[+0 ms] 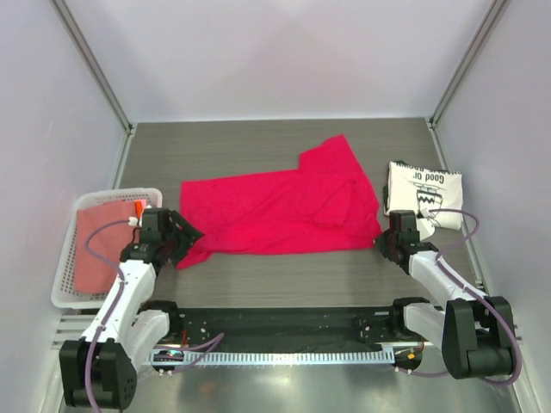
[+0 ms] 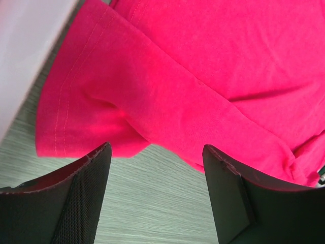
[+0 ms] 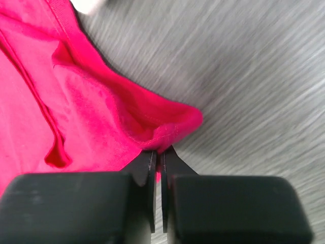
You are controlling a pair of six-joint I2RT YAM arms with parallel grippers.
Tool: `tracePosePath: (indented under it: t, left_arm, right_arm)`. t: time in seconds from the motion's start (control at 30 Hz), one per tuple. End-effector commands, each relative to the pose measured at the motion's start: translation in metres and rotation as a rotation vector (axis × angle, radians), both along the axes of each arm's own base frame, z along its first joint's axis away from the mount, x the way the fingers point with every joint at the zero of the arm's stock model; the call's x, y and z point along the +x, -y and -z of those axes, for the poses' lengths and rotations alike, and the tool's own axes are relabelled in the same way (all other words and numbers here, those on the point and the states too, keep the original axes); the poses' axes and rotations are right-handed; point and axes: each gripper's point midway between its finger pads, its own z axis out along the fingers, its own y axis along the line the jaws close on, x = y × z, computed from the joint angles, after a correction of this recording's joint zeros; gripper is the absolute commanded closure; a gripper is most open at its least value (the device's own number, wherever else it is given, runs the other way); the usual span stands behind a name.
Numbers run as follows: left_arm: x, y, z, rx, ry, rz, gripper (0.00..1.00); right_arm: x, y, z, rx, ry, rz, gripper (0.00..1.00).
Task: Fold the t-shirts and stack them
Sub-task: Fold the tshirt
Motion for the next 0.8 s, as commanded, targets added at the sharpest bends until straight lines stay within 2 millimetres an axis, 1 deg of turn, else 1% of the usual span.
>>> tracePosePath:
  t: [0.0,0.03,0.07,0.1,0.13,0.17,0.27,0.33,0.37,0.4,0.47,0.57,0.6,0.7,0.77]
  left_arm:
    - [0.008,0.004,0.002,0.019,0.02,0.022,0.26]
    - [0.009,0.001,0.005,0.048,0.012,0.014,0.26]
    - [0.009,0.002,0.008,0.055,0.005,0.02,0.26]
    - [0.01,0.009,0.009,0.064,0.009,0.048,0.26]
    - [0.012,0.011,0.007,0.074,0.014,0.062,0.26]
    - [0.011,0.014,0.011,0.083,-0.002,0.076,0.27]
    - [0.007,0.024,0.012,0.114,0.001,0.106,0.29]
    - [-0.001,0.029,0.015,0.108,-0.009,0.104,0.32]
    - [-0.007,0.026,0.021,0.116,-0.027,0.08,0.33]
    - [-0.013,0.024,0.021,0.112,-0.03,0.062,0.34]
    - [-0.02,0.021,0.022,0.09,-0.025,0.024,0.34]
    - [-0.031,0.017,0.022,0.019,-0.001,-0.086,0.35]
    - [-0.035,0.017,0.023,-0.034,0.015,-0.149,0.36]
    - [-0.04,0.012,0.03,-0.119,0.029,-0.287,0.39]
    - [-0.043,0.008,0.039,-0.145,0.042,-0.338,0.44]
  right_arm:
    - [0.027,0.018,-0.025,-0.073,0.12,0.076,0.99]
    - [0.029,0.021,-0.032,-0.089,0.14,0.089,0.99]
    - [0.032,0.022,-0.037,-0.096,0.155,0.085,0.99]
    - [0.034,0.022,-0.041,-0.099,0.164,0.084,0.99]
    - [0.035,0.021,-0.043,-0.098,0.172,0.08,0.99]
    - [0.037,0.021,-0.046,-0.095,0.177,0.074,0.99]
    - [0.037,0.019,-0.045,-0.093,0.172,0.065,0.99]
    - [0.036,0.019,-0.045,-0.094,0.171,0.064,0.99]
    - [0.036,0.02,-0.044,-0.093,0.17,0.067,0.99]
    - [0.035,0.019,-0.043,-0.093,0.17,0.065,0.99]
    - [0.034,0.019,-0.043,-0.088,0.173,0.07,0.99]
    - [0.033,0.02,-0.043,-0.085,0.179,0.077,0.99]
    - [0.033,0.02,-0.042,-0.085,0.179,0.077,0.99]
    - [0.034,0.019,-0.043,-0.082,0.184,0.077,0.99]
    - [0.035,0.018,-0.044,-0.073,0.189,0.075,0.99]
